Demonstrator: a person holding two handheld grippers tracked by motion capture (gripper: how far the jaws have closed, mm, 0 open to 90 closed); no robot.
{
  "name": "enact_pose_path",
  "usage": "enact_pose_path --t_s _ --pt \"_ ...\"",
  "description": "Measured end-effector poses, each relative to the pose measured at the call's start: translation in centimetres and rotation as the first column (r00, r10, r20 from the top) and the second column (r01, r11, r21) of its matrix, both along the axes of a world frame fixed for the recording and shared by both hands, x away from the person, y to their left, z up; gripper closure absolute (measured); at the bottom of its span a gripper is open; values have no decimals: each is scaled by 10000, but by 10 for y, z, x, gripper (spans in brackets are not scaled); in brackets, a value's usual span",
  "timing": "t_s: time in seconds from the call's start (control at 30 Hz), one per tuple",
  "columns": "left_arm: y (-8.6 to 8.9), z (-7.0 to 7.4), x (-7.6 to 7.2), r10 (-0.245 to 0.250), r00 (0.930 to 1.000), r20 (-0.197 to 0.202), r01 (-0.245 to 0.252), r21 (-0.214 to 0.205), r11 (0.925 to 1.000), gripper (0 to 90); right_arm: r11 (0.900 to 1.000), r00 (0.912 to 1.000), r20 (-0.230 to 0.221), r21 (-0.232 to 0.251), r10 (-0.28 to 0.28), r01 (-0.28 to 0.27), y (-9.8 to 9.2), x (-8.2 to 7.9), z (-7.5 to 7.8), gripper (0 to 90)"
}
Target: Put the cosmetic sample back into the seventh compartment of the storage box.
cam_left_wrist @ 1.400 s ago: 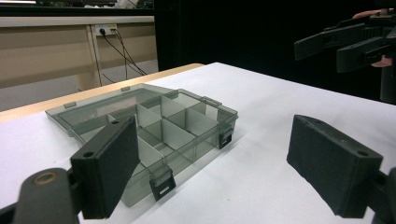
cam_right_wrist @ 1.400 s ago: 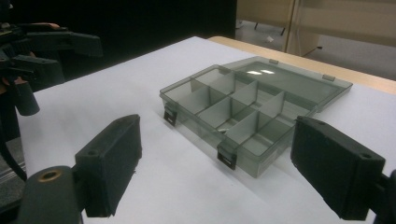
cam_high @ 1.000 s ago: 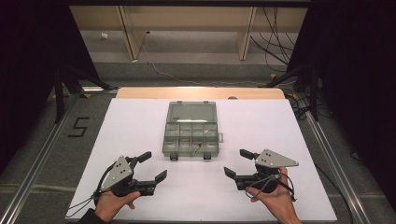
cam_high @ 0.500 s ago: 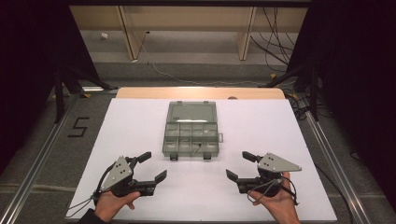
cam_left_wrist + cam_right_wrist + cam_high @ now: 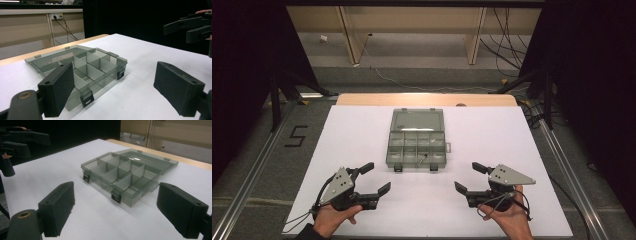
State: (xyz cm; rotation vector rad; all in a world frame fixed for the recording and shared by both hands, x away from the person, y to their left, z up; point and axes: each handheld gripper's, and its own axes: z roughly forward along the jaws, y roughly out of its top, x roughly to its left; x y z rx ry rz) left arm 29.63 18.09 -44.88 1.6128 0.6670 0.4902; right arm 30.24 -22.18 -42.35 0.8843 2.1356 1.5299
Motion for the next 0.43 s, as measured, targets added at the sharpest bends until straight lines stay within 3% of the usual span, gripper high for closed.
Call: enact_pose_path --t_s 0.43 --pt "0 0 0 12 10000 19 -12 -3 10000 159 9999 9999 -83 -86 -94 93 -1 0 0 161"
